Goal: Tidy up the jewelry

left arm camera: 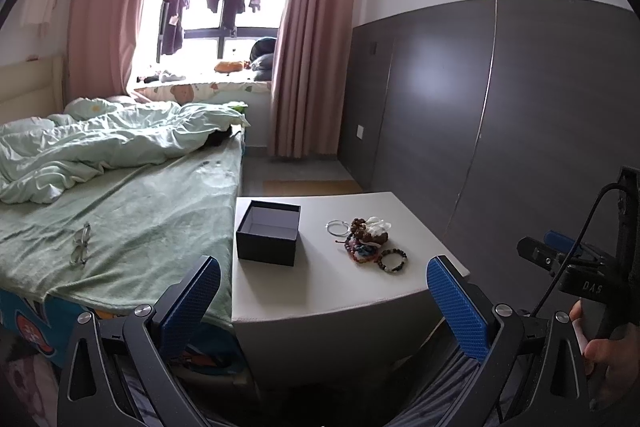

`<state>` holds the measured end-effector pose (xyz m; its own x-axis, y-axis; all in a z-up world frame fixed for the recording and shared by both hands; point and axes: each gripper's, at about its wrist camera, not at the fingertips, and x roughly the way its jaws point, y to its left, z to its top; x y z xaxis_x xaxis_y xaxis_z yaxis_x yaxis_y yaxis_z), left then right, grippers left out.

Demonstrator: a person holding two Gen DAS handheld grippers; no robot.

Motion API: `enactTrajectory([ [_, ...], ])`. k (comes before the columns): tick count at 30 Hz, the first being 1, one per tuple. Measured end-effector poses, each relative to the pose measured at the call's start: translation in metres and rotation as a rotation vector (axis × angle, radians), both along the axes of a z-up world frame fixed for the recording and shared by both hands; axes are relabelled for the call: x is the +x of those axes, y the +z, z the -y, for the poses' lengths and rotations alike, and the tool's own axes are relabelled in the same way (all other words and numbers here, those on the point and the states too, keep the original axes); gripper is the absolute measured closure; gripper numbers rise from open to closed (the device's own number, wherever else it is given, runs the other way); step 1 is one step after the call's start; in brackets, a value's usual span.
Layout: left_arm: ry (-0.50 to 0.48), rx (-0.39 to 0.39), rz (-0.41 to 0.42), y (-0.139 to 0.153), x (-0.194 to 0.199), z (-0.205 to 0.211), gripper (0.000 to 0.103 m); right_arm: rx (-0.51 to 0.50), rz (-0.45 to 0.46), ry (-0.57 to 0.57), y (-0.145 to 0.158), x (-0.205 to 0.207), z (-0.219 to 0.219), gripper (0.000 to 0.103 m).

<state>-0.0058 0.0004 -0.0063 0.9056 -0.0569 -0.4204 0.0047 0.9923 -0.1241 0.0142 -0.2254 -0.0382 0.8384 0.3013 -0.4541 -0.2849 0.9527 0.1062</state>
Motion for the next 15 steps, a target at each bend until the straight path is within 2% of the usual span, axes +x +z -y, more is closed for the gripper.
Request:
enactTrajectory([
  [15, 0.005, 0.009, -0.011, -0.0009, 0.0026, -0.004, 0.0, -0.005, 0.0, 0.021, 0.0013, 0.0005, -0.0022, 0.0],
])
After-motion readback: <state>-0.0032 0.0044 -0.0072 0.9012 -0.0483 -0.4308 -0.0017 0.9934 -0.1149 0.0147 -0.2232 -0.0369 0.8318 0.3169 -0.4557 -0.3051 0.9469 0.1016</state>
